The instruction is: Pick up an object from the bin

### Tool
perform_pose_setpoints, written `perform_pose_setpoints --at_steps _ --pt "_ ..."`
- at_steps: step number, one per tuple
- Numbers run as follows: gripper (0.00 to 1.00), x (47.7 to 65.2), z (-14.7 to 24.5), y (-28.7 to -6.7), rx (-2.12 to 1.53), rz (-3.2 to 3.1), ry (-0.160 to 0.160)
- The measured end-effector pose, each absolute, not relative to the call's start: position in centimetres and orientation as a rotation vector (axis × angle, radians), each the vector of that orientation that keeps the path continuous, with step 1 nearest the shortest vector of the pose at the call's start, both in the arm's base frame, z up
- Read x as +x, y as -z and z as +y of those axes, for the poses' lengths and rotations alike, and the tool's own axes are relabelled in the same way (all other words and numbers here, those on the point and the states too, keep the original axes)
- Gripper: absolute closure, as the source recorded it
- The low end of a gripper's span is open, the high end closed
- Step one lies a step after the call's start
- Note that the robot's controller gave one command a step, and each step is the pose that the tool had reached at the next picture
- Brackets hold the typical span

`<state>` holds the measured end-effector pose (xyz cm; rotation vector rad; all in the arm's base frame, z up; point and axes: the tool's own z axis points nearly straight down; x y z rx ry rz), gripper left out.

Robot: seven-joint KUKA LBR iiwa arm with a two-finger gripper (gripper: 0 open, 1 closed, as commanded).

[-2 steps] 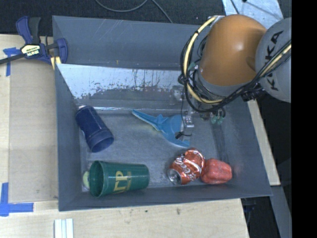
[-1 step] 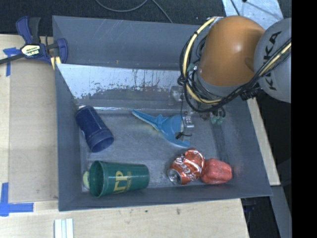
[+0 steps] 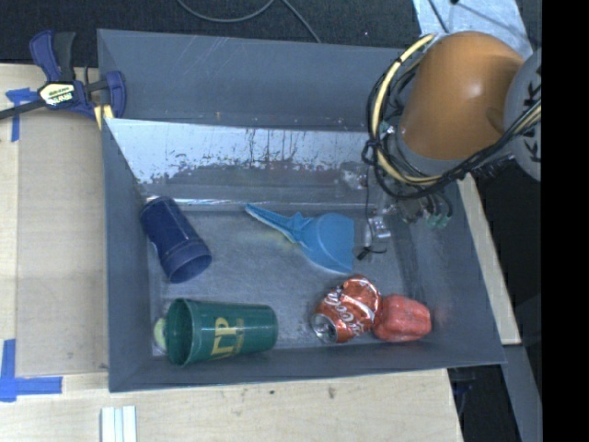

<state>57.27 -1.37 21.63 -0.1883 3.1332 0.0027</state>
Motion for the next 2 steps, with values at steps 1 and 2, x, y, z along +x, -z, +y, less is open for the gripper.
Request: perform_pose_setpoints --at_steps 1,2 --pt "0.0 55.6 -3.1 -20.4 -0.128 3.13 0.004" --pt "0.0 51.9 -5.8 -22.5 -0.299 3.126 -0.005"
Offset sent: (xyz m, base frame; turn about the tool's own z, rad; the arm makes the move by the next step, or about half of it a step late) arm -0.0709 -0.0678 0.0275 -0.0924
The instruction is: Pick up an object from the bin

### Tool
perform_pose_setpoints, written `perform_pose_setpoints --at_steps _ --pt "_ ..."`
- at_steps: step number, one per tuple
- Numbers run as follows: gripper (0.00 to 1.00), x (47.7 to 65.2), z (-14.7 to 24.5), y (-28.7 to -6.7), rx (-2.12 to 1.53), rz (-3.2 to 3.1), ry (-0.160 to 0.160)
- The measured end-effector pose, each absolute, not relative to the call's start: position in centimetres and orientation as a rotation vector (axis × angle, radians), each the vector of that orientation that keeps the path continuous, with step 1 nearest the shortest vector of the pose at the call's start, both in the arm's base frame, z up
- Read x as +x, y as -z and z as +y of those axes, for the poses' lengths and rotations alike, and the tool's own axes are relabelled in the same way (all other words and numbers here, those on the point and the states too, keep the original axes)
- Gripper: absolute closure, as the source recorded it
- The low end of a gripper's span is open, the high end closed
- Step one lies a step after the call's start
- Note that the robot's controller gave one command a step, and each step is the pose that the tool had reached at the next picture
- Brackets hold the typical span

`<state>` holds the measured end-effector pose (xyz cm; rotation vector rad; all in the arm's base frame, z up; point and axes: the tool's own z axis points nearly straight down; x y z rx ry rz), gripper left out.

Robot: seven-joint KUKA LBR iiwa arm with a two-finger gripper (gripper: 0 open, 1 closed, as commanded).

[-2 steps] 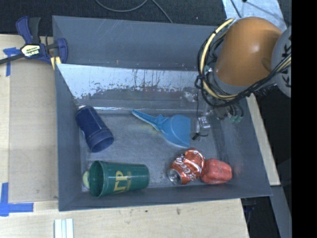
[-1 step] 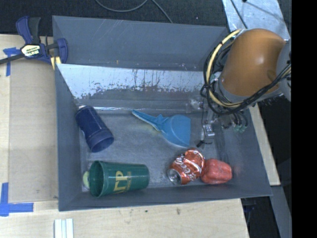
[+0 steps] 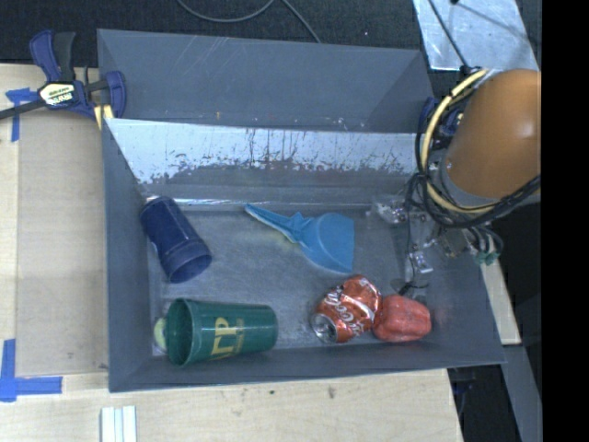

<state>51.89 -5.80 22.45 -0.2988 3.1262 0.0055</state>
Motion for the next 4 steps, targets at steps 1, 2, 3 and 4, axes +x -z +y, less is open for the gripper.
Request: perform_pose_setpoints --at_steps 1,2,3,4 --pt "0.0 50.9 -7.9 -23.5 -0.31 3.113 0.008" --pt "0.0 49.5 -8.6 -19.0 -0.498 3.092 0.0" --pt "0.0 49.9 -6.9 -15.9 -0.62 3.069 0.008" --pt "0.0 50.9 -5.8 -12.3 -0.498 3.088 0.003"
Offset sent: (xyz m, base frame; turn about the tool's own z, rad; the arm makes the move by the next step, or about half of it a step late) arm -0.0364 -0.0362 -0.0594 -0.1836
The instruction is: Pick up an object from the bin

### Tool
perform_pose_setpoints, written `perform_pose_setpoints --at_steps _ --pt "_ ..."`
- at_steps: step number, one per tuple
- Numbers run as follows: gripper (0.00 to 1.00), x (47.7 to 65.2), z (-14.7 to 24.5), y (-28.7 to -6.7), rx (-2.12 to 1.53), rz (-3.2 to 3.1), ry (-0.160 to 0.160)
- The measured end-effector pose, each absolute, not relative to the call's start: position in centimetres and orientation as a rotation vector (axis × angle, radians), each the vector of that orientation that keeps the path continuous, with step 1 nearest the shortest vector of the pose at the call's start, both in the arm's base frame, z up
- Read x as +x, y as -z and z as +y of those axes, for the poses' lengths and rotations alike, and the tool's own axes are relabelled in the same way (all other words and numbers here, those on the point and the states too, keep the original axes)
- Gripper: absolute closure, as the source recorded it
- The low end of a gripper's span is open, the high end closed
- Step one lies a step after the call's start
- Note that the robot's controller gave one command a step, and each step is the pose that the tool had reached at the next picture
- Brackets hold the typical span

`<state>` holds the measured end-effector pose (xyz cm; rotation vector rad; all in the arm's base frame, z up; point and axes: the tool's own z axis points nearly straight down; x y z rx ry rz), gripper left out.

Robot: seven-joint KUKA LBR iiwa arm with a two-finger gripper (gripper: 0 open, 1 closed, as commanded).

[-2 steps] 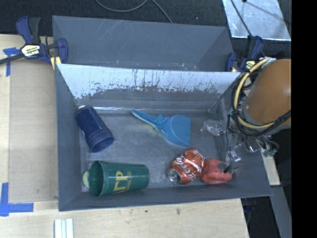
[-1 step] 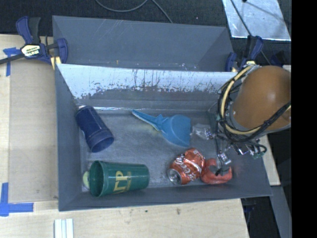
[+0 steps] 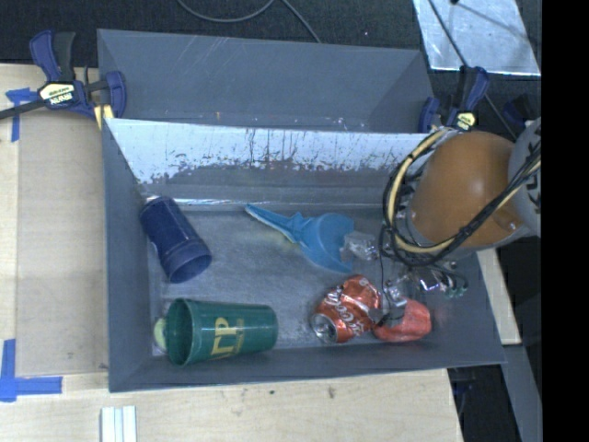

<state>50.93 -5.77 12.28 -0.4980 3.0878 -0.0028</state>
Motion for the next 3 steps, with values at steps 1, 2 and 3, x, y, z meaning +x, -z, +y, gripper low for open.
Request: perform_pose_setpoints --at_steps 1,2,3 --pt "1.0 50.3 -2.6 -7.4 -0.786 3.02 0.01" --pt "1.0 50.3 -2.6 -7.4 -0.787 3.02 0.011" --pt "1.0 49.2 -3.3 -12.3 -0.805 3.023 0.007"
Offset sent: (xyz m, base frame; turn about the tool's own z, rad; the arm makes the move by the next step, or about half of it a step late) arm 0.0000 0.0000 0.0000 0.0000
